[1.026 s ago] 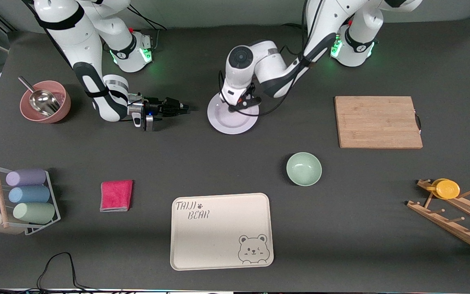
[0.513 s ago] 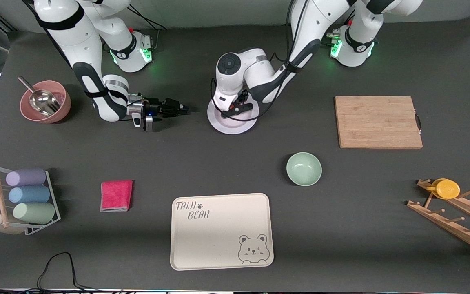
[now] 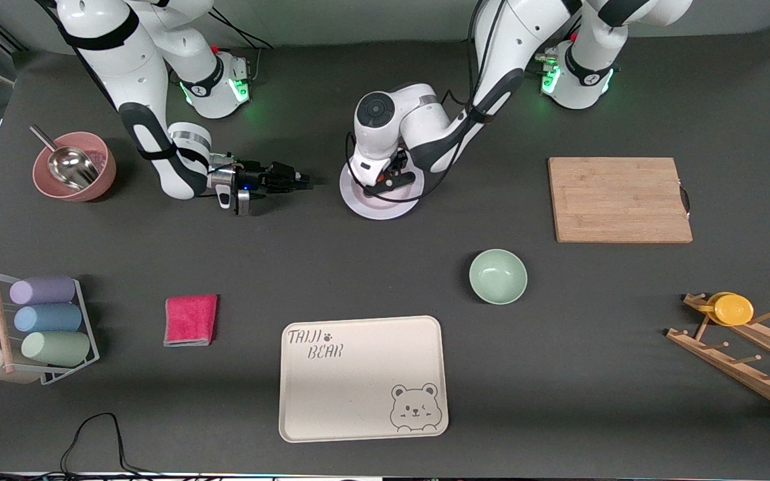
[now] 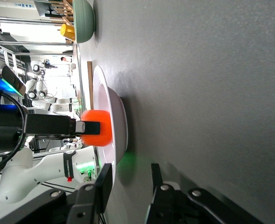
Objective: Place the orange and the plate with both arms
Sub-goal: 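Lower the orange onto the held plate and open the left gripper, then withdraw the left gripper while the right gripper holds the plate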
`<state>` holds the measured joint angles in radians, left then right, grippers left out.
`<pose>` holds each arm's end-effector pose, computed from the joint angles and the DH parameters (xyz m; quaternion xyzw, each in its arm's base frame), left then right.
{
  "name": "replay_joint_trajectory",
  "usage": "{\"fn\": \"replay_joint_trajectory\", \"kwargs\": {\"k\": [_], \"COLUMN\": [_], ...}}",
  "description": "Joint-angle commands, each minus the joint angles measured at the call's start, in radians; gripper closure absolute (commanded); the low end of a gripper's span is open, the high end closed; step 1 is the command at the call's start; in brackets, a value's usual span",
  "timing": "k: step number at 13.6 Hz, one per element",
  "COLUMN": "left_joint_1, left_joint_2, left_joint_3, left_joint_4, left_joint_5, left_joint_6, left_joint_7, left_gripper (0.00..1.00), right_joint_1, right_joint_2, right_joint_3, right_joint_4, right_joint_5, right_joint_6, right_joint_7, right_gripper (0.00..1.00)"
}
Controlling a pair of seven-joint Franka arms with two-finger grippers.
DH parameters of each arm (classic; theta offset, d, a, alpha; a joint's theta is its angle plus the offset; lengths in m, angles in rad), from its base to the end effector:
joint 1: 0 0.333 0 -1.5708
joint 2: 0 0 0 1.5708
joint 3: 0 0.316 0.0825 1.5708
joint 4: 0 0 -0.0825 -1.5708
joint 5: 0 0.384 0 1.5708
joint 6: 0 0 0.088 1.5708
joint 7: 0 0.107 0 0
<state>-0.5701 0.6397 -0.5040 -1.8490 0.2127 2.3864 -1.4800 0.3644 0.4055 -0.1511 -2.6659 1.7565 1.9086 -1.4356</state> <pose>0.3238 -0.5525 0.2114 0.9836 0.1643 -0.0729 0.0169 0.3112 0.1293 0.0939 -0.8281 0.0144 0.0154 0.5601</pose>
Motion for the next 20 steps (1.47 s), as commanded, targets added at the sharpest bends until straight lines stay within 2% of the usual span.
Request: {"fn": "replay_joint_trajectory", "kwargs": {"k": [1,3,5,7,10,13,15,17,20], "left_joint_1": [-0.017,-0.011,0.019,0.132,0.231,0.344,0.441,0.568,0.735], "left_joint_2": [0.009,-0.008,-0.044,-0.087,-0.153,-0.244,-0.319,-0.406,-0.503], "left_joint_3": [0.009,0.01,0.01,-0.02,-0.044,-0.048,-0.048,-0.044,-0.037], "left_joint_4": [0.024,0.027,0.074,0.102,0.105,0.097,0.094,0.094,0.1], "left_joint_5": [0.069,0.08,0.08,0.057,0.053,0.045,-0.004,-0.106,-0.134], "left_joint_6": [-0.016,-0.035,-0.135,-0.197,-0.202,-0.28,-0.367,-0.482,-0.596], "left_joint_7": [-0.026,-0.052,-0.036,0.079,0.145,0.249,0.37,0.604,0.823], "left_gripper": [0.0,0.0,0.0,0.0,0.0,0.0,0.0,0.0,0.0], "right_joint_1": [0.027,0.027,0.051,0.073,0.09,0.154,0.195,0.231,0.275], "right_joint_2": [0.019,0.019,0.021,0.026,0.029,0.041,0.056,0.061,0.079], "right_joint_3": [0.004,0.004,0.004,0.004,0.004,0.004,0.004,0.004,0.004], "right_joint_4": [0.007,0.007,0.011,0.012,0.018,0.033,0.049,0.063,0.089], "right_joint_5": [0.058,0.058,0.083,0.12,0.132,0.222,0.274,0.322,0.377], "right_joint_6": [-0.008,-0.008,-0.008,-0.008,-0.008,-0.006,-0.005,-0.002,0.001], "right_joint_7": [-0.034,-0.034,-0.034,-0.034,-0.034,-0.034,-0.034,-0.034,-0.034], "right_gripper": [0.6,0.6,0.6,0.6,0.6,0.6,0.6,0.6,0.6]}}
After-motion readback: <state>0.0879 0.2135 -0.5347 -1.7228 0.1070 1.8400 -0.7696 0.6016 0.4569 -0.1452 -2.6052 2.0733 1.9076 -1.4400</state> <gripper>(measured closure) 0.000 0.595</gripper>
